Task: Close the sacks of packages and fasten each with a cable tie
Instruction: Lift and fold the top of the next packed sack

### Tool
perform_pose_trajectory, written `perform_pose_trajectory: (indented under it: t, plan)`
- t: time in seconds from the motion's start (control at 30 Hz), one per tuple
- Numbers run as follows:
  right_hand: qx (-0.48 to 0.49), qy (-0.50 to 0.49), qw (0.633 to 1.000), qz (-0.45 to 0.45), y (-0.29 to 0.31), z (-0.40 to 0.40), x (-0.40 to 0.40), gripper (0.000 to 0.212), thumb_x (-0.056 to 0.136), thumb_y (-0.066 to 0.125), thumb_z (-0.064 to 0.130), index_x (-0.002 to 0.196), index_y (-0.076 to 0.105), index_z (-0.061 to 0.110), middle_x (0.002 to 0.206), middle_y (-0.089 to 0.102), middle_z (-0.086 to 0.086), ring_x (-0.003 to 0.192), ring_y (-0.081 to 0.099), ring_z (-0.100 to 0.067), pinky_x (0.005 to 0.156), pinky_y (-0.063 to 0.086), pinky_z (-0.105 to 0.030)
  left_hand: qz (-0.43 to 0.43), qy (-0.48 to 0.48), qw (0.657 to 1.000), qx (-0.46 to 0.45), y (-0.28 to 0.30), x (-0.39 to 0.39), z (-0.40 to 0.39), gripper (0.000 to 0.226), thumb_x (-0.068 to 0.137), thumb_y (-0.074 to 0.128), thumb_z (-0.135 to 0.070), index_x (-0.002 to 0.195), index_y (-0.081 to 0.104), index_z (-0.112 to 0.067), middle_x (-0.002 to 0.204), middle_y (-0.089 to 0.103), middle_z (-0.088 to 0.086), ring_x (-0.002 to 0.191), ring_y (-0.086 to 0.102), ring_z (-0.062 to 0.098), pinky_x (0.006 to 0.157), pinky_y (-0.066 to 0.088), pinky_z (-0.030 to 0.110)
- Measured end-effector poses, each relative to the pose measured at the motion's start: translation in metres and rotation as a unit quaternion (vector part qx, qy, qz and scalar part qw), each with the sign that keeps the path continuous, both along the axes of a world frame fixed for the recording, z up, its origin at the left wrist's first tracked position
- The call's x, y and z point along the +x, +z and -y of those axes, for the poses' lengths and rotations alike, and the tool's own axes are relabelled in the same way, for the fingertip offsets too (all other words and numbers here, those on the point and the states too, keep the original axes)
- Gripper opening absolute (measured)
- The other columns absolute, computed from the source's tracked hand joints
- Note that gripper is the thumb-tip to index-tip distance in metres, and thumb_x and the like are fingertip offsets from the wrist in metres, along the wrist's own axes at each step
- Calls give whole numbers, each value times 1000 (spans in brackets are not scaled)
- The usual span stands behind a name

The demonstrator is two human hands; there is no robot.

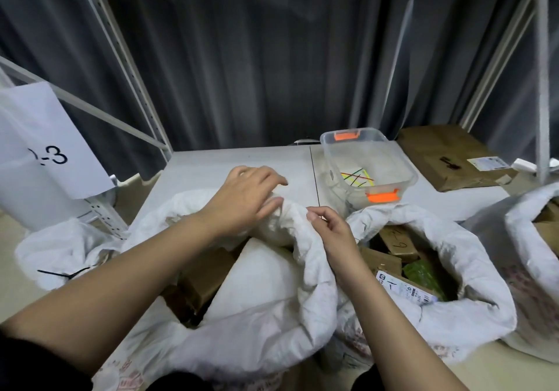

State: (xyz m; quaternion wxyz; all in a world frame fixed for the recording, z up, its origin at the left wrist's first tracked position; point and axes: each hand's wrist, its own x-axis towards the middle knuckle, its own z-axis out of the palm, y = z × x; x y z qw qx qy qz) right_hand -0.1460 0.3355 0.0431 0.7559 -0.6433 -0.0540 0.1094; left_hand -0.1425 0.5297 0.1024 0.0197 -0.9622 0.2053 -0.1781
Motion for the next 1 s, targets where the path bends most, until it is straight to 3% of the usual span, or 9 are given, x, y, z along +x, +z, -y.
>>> perform_pose_trajectory:
  t: [0.2, 0.33, 0.43, 0.5, 0.6, 0.7, 0.8, 0.93, 1.0]
  plan:
    - [61, -10, 998, -1, 7, -3, -5, 5, 99, 51, 16, 99, 56, 18, 85, 61, 0, 77, 58, -9, 67, 47, -15, 84, -113, 987, 83, -21, -1, 14, 25, 90, 45, -27, 111, 50, -15, 100, 63, 6, 78, 62, 26, 72, 48, 36]
    - [-260, -8, 955, 144, 2, 5, -36, 48, 94, 51, 47, 137, 35, 32, 133, 44, 12, 121, 42, -6, 96, 40, -25, 104, -90, 987, 82, -24, 6, 20, 21, 85, 44, -10, 95, 62, -15, 77, 63, 2, 61, 59, 24, 82, 49, 37]
    - [-451, -30, 875, 172, -3, 10, -59, 58, 94, 45, 51, 145, 24, 33, 141, 41, 6, 122, 48, -18, 85, 42, -35, 59, -33, 995, 71, -15, 10, 24, 29, 89, 37, -21, 94, 66, -20, 78, 67, -3, 72, 65, 21, 95, 43, 40]
    - [-397, -57, 894, 201, -6, 11, -59, 41, 98, 46, 40, 136, 37, 28, 119, 59, 6, 101, 60, -23, 73, 42, -36, -59, 1, 997, 46, -10, 15, 28, 32, 97, 31, -25, 104, 63, -24, 98, 67, -8, 97, 62, 15, 109, 24, 41]
    - [-181, -64, 969, 153, -4, 9, -51, 14, 98, 51, 15, 109, 51, 23, 67, 57, 19, 63, 52, 0, 63, 40, -27, -267, 87, 956, -85, -12, 21, 32, 32, 99, 31, -22, 112, 59, -27, 119, 60, -8, 119, 48, 13, 112, 14, 40]
    - [3, -66, 997, 48, 3, 4, -48, 22, 97, 48, 1, 97, 56, 21, 59, 55, 14, 54, 47, 5, 57, 40, -13, -185, 159, 949, -202, -23, 7, 40, 34, 99, 36, -22, 128, 52, -26, 136, 49, -3, 129, 39, 17, 110, 23, 38]
    - [11, -58, 998, 36, 2, 3, -46, 21, 97, 47, 1, 100, 55, 21, 49, 50, 15, 48, 41, 2, 52, 36, -13, -63, 136, 927, -344, -28, -51, 57, 41, 96, 46, -28, 136, 41, -21, 137, 43, -3, 124, 42, 18, 105, 33, 36]
    - [28, -75, 996, 36, 2, -1, -44, 20, 97, 46, 0, 105, 53, 16, 51, 57, 14, 50, 49, 3, 54, 42, -13, -187, 168, 940, -233, -50, -119, 80, 89, 85, 57, -51, 150, 1, -30, 147, 27, -6, 113, 52, 14, 74, 41, 23]
    - [48, -80, 996, 10, 1, -5, -44, 20, 97, 46, 0, 107, 54, 17, 61, 61, 10, 54, 54, 0, 55, 45, -15, -151, 209, 954, -150, -64, -120, 81, 94, 86, 56, -50, 150, -8, -27, 136, 42, -3, 88, 62, 17, 57, 40, 24]
